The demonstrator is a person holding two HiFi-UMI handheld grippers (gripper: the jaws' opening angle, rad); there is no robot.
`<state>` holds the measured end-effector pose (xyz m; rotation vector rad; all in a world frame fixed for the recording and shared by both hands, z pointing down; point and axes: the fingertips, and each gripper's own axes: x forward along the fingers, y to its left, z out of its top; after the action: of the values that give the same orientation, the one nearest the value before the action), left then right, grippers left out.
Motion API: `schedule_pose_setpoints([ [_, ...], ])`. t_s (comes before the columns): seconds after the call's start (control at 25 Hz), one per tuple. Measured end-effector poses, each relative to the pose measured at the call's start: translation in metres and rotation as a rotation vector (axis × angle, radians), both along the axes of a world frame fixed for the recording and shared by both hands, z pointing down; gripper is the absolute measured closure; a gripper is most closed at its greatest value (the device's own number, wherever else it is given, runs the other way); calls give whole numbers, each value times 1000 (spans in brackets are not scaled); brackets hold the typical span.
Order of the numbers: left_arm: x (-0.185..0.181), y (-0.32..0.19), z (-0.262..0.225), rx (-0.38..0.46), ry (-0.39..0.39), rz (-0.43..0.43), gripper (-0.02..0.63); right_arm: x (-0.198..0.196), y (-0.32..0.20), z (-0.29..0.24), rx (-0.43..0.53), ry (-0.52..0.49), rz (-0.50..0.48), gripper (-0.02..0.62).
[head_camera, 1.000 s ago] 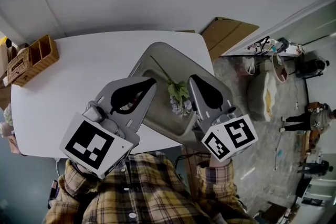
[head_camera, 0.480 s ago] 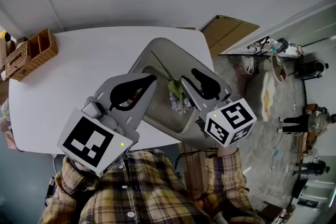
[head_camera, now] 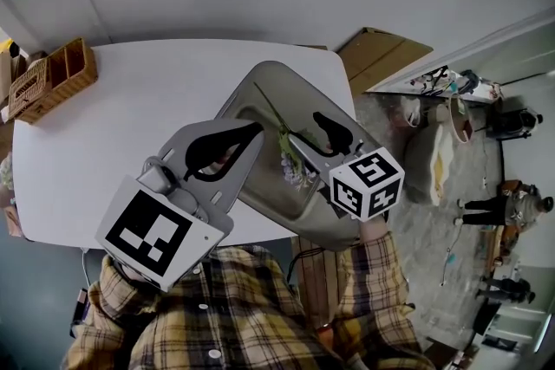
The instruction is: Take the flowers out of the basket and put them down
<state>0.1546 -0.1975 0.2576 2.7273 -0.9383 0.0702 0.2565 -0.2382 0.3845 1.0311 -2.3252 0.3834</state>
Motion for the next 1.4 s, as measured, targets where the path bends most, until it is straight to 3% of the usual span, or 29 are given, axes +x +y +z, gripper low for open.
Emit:
schedule_pose_setpoints([
  [0.88, -4, -5, 9, -15, -1, -16, 592, 20, -11, 128, -249, 217, -35, 314],
  [1.4, -5, -6, 10, -19, 0, -17, 592, 33, -10, 172, -311, 323, -42, 318],
])
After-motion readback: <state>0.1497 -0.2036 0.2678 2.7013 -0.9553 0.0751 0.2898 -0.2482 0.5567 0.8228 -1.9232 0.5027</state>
